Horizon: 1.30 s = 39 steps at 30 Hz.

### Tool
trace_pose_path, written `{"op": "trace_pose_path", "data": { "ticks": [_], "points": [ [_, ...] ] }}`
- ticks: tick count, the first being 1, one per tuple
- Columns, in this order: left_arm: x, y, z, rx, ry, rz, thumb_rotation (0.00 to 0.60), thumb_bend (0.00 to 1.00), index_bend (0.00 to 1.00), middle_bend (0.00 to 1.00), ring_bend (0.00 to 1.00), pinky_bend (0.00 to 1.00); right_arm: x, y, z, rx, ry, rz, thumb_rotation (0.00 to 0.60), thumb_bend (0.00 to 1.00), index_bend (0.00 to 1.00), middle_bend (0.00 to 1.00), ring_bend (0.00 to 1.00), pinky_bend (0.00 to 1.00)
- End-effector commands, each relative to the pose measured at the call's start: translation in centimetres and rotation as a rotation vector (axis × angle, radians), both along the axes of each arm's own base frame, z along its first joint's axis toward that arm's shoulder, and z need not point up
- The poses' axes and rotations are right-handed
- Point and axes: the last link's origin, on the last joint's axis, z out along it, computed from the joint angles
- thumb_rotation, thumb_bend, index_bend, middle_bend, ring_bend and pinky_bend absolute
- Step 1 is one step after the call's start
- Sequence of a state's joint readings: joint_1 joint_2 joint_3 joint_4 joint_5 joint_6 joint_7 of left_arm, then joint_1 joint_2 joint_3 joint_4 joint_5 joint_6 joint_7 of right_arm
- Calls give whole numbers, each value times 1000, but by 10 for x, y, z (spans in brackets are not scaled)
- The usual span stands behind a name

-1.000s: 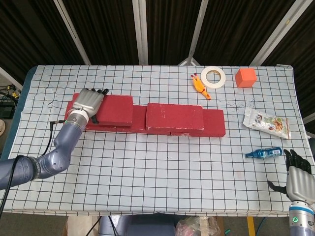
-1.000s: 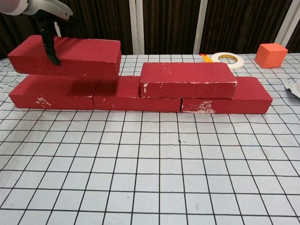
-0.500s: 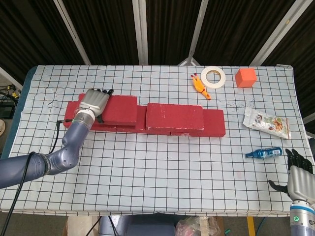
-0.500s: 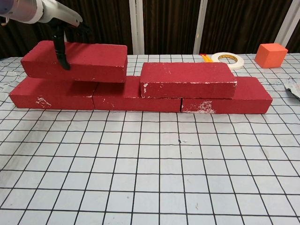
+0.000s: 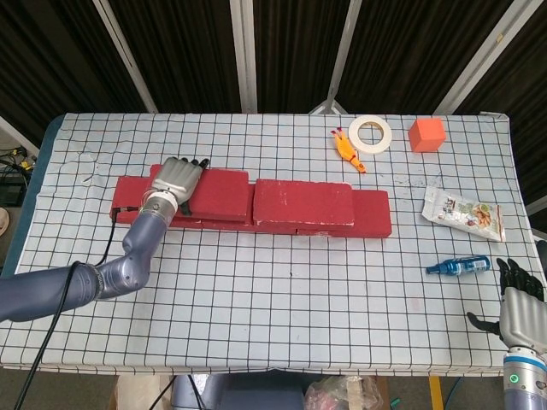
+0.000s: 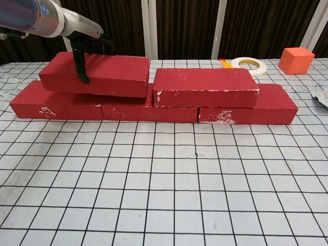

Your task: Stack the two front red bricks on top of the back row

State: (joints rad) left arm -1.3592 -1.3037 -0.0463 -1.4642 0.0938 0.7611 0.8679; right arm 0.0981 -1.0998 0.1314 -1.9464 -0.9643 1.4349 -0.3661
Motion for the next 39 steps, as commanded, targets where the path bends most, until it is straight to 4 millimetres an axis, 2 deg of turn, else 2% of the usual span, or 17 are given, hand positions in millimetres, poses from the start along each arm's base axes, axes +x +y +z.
{"op": "trace_pose_path", "data": {
  "ticks": [1,39],
  "points": [
    [0,0,-2,-3,0,-1,600,0,100,251,197,147,0,0,0,-2,0,-2,600,185,45,0,0,0],
    [0,1,-17,-8,11,3,600,0,89,225,183,140,-1,-2,0,-8,0,-11,600,185,48,0,0,0]
  ]
}}
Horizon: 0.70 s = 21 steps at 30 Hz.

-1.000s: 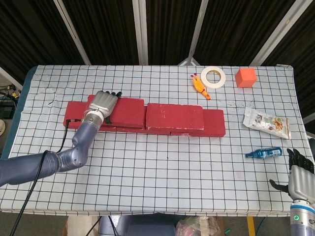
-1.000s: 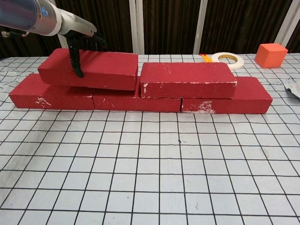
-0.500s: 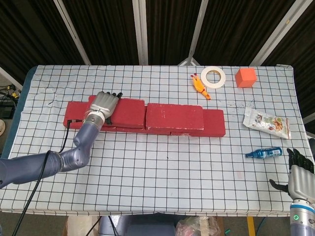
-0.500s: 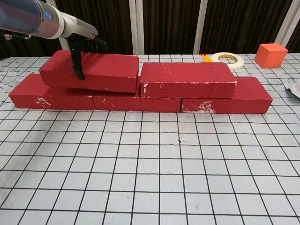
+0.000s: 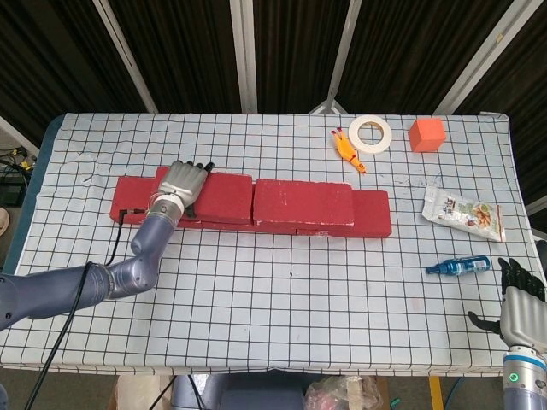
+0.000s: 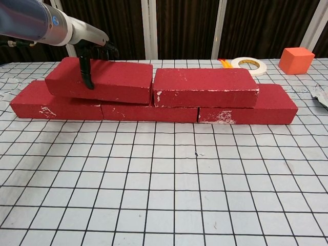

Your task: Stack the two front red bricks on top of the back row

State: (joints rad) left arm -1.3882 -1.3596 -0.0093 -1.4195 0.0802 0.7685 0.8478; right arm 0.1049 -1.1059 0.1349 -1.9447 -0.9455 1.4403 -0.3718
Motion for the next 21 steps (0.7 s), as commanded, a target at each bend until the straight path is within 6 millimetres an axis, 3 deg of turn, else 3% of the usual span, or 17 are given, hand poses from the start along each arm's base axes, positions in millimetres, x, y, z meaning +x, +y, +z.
{"op": "trace_pose_path", "data": {
  "ticks": [1,21],
  "points": [
    [0,0,-1,-1,1,2,600,0,89,223,183,140,0,0,0,-2,0,-1,600,184,48,0,0,0],
    [0,0,-7,5,11,5,600,0,80,204,183,140,0,0,1,-7,-2,-3,600,185,49,0,0,0]
  ]
}}
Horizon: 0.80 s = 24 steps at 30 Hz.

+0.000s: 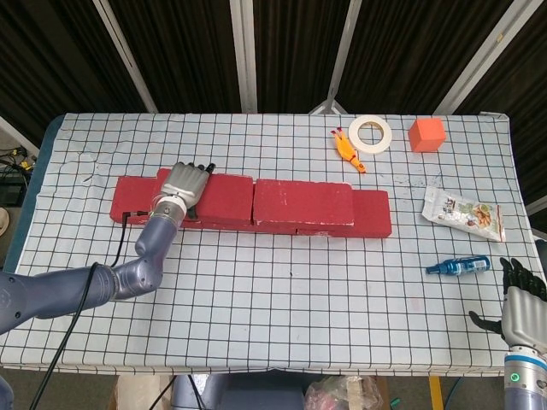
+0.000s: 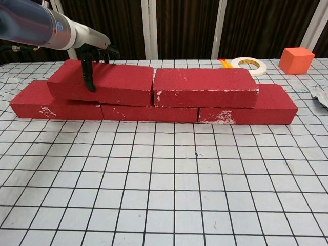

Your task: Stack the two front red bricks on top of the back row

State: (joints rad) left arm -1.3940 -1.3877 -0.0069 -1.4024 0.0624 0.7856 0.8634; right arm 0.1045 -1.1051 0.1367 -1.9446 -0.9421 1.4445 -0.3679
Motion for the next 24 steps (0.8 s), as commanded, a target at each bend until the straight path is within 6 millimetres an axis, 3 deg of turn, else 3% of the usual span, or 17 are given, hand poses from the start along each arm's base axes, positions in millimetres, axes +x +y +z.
{"op": "trace_pose_path", "data": {
  "ticks": [1,24],
  "points": [
    [0,0,0,1,0,1,600,0,80,203,182,140,0,0,0,1,0,-1,600,185,50,0,0,0],
    [-3,1,-4,10,21,6,600,0,78,187,151,130,0,0,-1,2,5,-4,600,185,50,0,0,0]
  ]
}}
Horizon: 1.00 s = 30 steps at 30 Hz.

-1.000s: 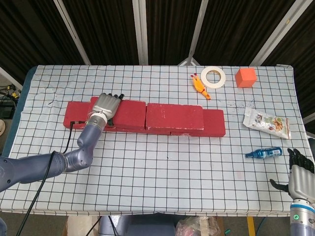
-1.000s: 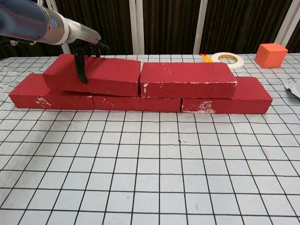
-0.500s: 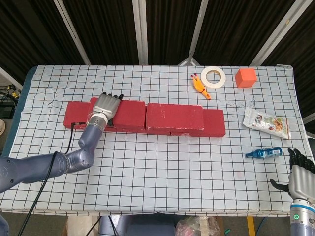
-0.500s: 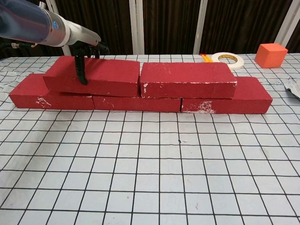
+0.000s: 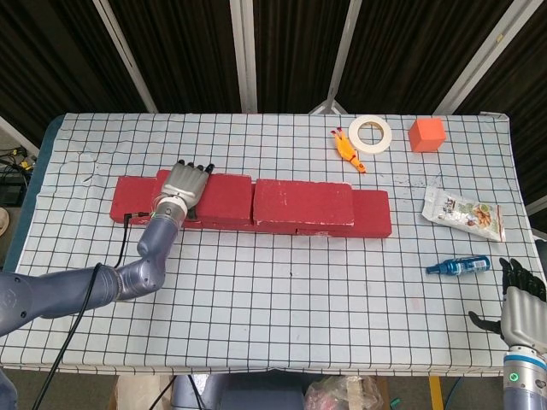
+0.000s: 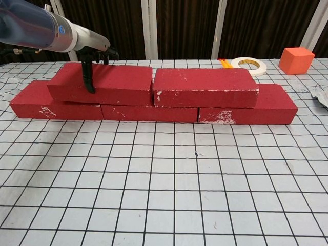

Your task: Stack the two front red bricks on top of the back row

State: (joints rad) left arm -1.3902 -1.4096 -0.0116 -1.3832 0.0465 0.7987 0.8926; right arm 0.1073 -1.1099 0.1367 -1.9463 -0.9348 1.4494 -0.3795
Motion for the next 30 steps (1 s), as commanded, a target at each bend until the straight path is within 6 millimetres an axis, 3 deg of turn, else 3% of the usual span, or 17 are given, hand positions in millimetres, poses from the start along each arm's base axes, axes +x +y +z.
{"op": "trace_pose_path", "data": {
  "ticks": [1,30],
  "points": [
    [-1,0,0,2,4,1,600,0,75,183,146,128,0,0,0,1,1,0,600,185,50,0,0,0],
    [5,-3,-7,3,6,19,600,0,52,114,96,118,-1,-1,0,-6,2,-9,600,185,50,0,0,0]
  ]
}}
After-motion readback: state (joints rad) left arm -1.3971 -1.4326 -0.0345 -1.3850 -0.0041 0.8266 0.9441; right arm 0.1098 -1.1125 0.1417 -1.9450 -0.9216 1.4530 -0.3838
